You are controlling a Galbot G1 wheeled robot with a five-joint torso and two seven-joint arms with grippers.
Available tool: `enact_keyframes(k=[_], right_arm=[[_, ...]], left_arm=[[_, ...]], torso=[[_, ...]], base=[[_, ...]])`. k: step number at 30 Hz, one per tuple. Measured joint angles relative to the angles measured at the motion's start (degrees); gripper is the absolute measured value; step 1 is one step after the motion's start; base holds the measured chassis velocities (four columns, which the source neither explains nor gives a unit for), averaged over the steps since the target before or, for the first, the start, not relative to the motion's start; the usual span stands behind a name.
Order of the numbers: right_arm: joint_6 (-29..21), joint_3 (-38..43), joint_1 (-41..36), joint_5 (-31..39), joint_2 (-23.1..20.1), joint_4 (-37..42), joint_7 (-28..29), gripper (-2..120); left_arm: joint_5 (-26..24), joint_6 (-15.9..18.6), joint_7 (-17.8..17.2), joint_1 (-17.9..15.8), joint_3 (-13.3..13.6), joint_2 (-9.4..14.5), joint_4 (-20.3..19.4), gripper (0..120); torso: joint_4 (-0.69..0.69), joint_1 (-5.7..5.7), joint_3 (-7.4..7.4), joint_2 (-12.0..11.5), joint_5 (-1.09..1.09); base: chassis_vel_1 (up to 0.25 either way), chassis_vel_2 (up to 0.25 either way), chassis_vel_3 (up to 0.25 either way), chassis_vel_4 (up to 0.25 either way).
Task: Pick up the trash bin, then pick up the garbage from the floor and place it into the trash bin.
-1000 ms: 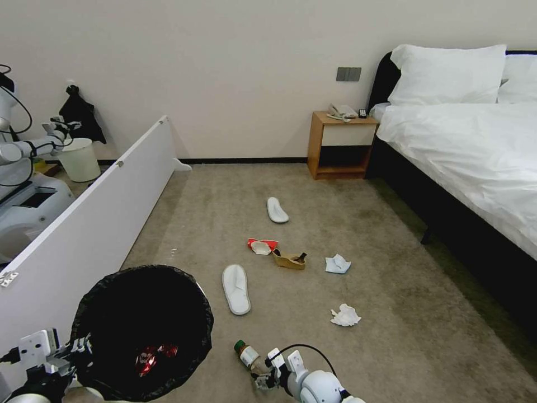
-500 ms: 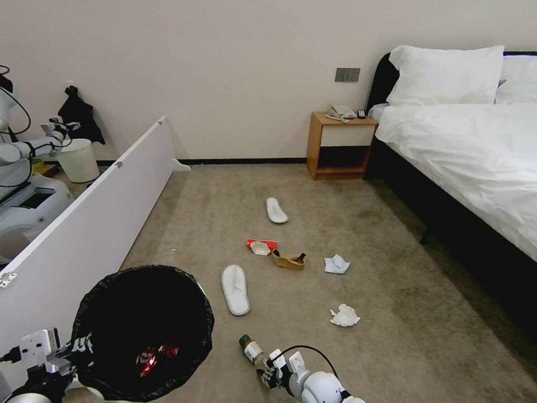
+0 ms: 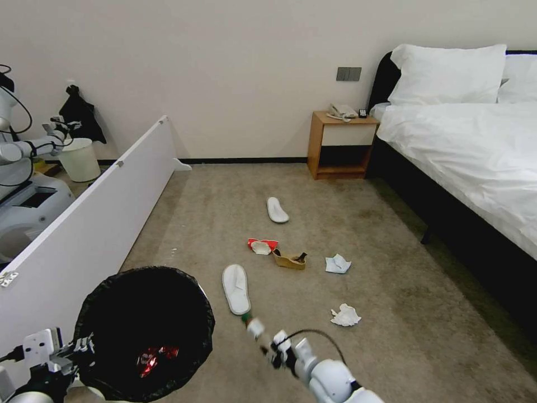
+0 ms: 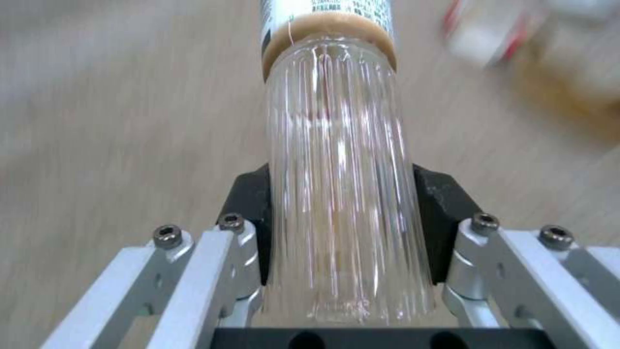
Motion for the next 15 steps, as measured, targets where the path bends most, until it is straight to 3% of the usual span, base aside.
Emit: enact_keyframes(k=[5,15], right_arm=[[6.16,3.13,-0.75,3.36,-1.93,6.46,-1.47,39],[17.52,4.15,2.64,19.29,-1.12,17.88,-6.46,39]], left_arm=[[-0.14,0.00,0.06,0.74,0.97,0.27,0.13,2],[-1.04,0.67,-0.80,0.67,3.37,0.72,-0.02,2]], torso=[[-0.01,0.00,0.00,0.00,0.00],[0.00,0.00,0.00,0.00,-0.01]], base=[[0.000,0.000,0.000,0.000],[0.000,0.000,0.000,0.000]])
